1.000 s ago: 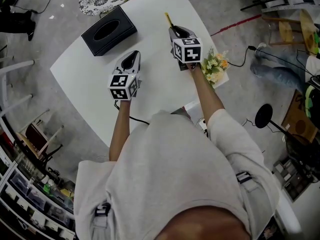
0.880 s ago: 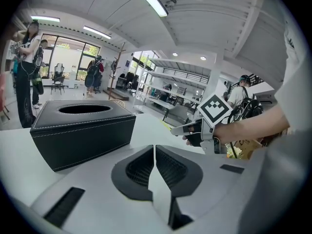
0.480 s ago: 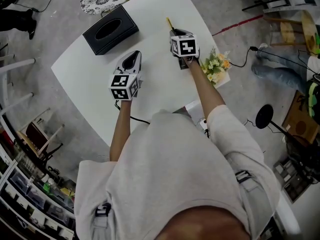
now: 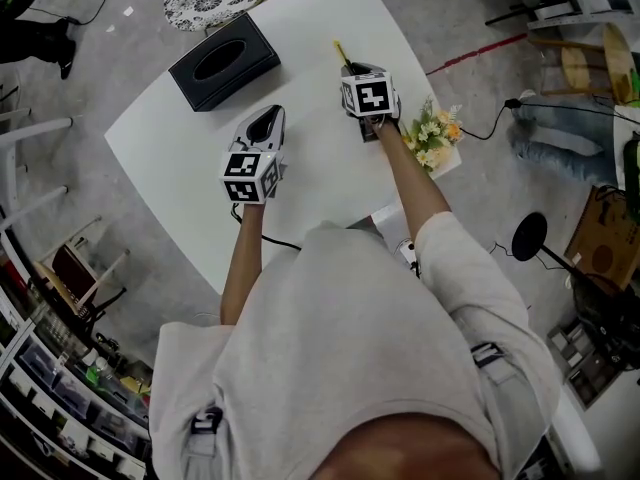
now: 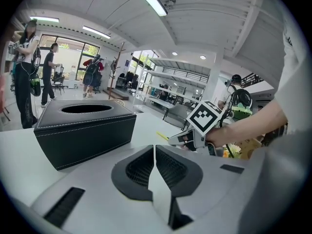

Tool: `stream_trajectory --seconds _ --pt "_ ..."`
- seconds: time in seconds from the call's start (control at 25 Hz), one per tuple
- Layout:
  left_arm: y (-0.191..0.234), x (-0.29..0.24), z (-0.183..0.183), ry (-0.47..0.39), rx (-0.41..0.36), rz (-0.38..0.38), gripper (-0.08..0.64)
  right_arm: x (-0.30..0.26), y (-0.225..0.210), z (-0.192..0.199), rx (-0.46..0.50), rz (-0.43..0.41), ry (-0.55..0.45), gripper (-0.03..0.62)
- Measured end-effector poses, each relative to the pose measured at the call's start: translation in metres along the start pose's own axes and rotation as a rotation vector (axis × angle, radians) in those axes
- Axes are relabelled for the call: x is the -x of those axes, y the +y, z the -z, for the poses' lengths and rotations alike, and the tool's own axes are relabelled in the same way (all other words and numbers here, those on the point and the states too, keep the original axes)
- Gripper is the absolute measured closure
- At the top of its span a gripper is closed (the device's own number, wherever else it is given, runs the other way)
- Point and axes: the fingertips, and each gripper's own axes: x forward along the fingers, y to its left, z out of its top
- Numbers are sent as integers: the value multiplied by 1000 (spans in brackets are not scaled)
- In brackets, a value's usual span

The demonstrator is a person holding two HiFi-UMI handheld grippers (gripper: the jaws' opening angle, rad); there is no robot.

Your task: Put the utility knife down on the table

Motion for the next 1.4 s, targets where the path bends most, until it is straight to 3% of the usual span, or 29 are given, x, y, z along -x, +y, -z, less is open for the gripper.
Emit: stream_trajectory --seconds 0.36,0.76,1.08,1.4 --pt "-2 5 1 -2 -9 2 531 -1 13 1 11 -91 -30 425" --pt "-6 9 -6 -20 -21 6 531 41 11 -34 5 -47 -210 425" --pt "-14 16 -14 -42 -41 13 531 93 22 -46 24 -57 -336 493" --pt "-22 29 -15 -66 -51 6 531 134 18 -25 13 -25 -409 542"
